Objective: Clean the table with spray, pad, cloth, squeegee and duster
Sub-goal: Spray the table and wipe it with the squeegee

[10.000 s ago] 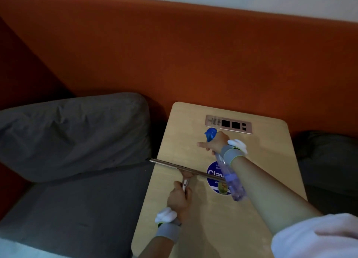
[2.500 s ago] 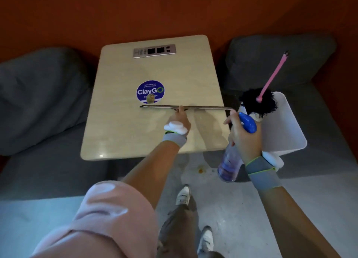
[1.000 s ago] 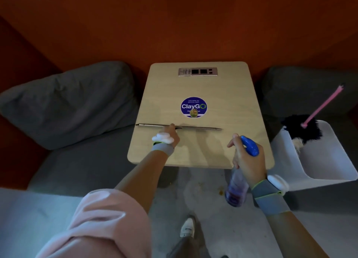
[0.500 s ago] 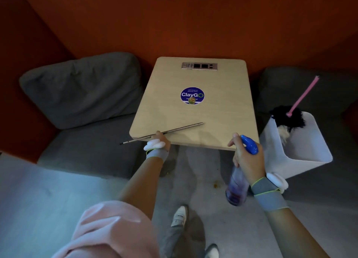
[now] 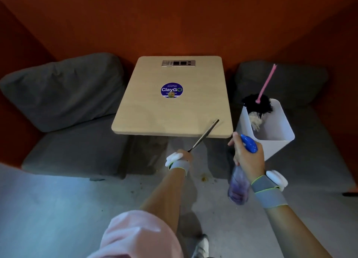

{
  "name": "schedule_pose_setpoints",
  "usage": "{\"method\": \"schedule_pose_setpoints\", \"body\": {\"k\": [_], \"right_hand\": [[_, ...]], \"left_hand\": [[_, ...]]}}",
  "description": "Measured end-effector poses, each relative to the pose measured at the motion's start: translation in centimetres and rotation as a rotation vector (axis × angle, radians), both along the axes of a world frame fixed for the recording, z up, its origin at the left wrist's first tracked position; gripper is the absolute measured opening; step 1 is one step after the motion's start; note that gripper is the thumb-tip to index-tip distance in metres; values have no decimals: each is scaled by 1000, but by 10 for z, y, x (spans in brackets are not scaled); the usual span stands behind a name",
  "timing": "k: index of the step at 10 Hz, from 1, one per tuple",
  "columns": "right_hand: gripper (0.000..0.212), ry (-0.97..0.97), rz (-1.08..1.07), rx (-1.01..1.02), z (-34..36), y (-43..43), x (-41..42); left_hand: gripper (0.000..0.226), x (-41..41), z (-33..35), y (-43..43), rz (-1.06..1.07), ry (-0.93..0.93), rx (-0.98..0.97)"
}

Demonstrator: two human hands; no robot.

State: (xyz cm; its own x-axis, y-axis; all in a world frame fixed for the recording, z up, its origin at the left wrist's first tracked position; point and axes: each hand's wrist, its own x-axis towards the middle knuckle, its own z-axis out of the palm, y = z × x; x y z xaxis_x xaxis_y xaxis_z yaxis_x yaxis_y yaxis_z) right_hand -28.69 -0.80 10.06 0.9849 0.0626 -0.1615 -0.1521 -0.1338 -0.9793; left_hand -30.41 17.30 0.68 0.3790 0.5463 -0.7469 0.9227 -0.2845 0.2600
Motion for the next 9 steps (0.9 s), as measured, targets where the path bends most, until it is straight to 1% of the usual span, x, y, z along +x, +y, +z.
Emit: {"method": "schedule_pose_setpoints", "body": {"k": [1,2,3,4,5,6,7,8,9], "right_hand": [[41,22,-25,-15,-1,-12,-4],[40,10,-54,-26,-2,-25,-5],[39,3,-100,-55,0,-33,-3],[40,16,-126,-52,-1,-27,1],[39,35,-114,-22,-3,-17,10],[39,50,-86,9,-6,-12,12],[39,70,-83,0,-7,-10,14],[40,57,-95,-22,-10,-6,15],[40,77,-81,-11,-12,-2,14]], "left_hand": [[30,9,9,-16,-58,-70,-8],[39,17,41,-15,-184,-25,172],[39,32,64,12,-228,-71,395],[34,48,80,52,-278,-92,479],[40,68,92,65,-353,-27,482],[39,80,82,49,-432,-91,450],[30,78,72,33,-471,-158,412],[21,71,65,34,-502,-129,339],[28,68,53,37,-479,-79,279]]}}
